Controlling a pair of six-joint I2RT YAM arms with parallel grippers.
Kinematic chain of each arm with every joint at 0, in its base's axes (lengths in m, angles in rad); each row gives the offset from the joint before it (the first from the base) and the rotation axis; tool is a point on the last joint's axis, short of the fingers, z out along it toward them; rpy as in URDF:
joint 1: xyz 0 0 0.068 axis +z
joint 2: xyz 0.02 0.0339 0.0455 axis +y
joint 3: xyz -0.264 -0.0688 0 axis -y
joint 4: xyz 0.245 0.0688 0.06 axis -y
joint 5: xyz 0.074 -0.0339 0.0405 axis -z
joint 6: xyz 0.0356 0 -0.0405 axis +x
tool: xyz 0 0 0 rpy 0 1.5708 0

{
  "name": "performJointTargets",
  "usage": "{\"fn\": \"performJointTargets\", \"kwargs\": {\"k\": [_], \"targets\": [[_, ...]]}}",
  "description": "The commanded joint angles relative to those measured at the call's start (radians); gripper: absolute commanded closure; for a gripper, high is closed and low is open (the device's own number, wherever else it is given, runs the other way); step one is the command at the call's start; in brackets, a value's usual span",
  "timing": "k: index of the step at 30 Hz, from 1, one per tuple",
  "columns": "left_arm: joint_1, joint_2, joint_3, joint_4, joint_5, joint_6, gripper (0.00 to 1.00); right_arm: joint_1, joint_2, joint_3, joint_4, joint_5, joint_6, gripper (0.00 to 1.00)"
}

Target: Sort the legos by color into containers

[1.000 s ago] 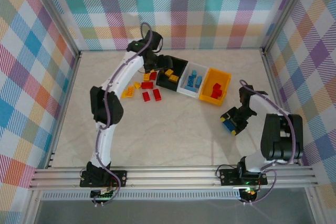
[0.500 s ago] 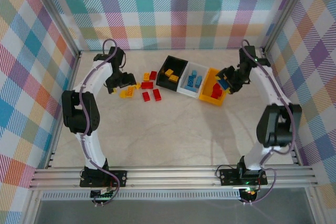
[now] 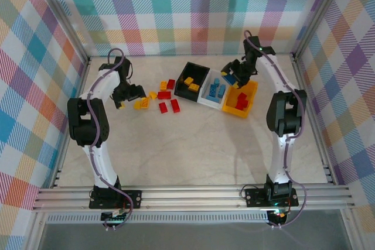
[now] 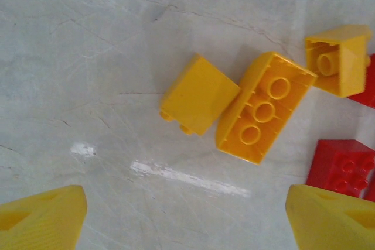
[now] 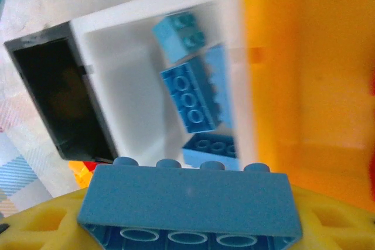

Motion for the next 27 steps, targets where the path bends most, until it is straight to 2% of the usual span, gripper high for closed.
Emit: {"fn": "performJointTargets", "kwargs": {"k": [1, 3, 9, 15, 20, 27], "targets": [[0.005, 0.017, -0.009, 0.012, 0.02, 0.021, 0.11, 0.014, 0.071, 0.086, -0.066, -0.025, -0.005, 0.43], [0.007, 0.031, -0.009, 0.012, 0.021, 0.02, 0.11, 0.024, 0.111, 0.15, -0.085, -0.027, -0.004, 0.41], [0.012, 0.082, -0.004, 0.045, 0.058, 0.027, 0.11, 0.05, 0.213, 0.324, -0.142, -0.048, -0.022, 0.27], [0.003, 0.121, 0.075, 0.042, 0.073, 0.053, 0.14, 0.061, 0.187, 0.324, -0.125, -0.051, -0.063, 0.25], [-0.031, 0.173, 0.167, 0.002, 0.049, 0.097, 0.2, 0.061, 0.169, 0.32, -0.148, -0.056, -0.087, 0.24], [-0.067, 0.24, 0.25, -0.021, 0.031, 0.114, 0.27, 0.067, 0.07, 0.22, -0.122, -0.066, -0.088, 0.24]]}}
